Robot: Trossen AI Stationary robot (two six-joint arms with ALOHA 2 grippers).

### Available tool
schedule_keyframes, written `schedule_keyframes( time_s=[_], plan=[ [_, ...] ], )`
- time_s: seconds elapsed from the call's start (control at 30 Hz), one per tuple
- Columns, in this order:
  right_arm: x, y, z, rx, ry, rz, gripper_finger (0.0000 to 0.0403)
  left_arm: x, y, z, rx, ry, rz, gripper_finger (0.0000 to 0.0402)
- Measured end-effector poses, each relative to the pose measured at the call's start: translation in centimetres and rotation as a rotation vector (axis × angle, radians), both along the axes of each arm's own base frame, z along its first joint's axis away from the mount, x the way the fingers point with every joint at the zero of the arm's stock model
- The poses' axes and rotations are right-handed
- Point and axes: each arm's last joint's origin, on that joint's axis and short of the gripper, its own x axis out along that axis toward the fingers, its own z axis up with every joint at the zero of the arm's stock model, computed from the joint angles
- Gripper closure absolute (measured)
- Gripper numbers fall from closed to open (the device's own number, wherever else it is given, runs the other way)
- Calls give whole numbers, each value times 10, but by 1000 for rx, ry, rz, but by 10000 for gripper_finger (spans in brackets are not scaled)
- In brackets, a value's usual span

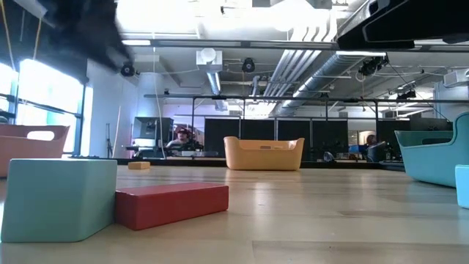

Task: Sort blocks by size
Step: Put the light blue small block into the green bin

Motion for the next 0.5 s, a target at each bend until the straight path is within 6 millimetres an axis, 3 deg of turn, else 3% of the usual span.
schedule_keyframes(
  time_s=[0.1,0.27,0.4,0.5],
  plan=[
    [0,0,0,0,0,1,206,21,-26,2,103,-110,-166,204],
    [0,0,0,1,-2,0,206,55,-61,-7,229,-134,-513,204],
    [4,-4,1,3,-5,-7,206,80,-69,-29,259,-161,-533,204],
    [7,-7,0,27,7,7,206,96,-62,-54,142,-136,-503,204]
  ],
)
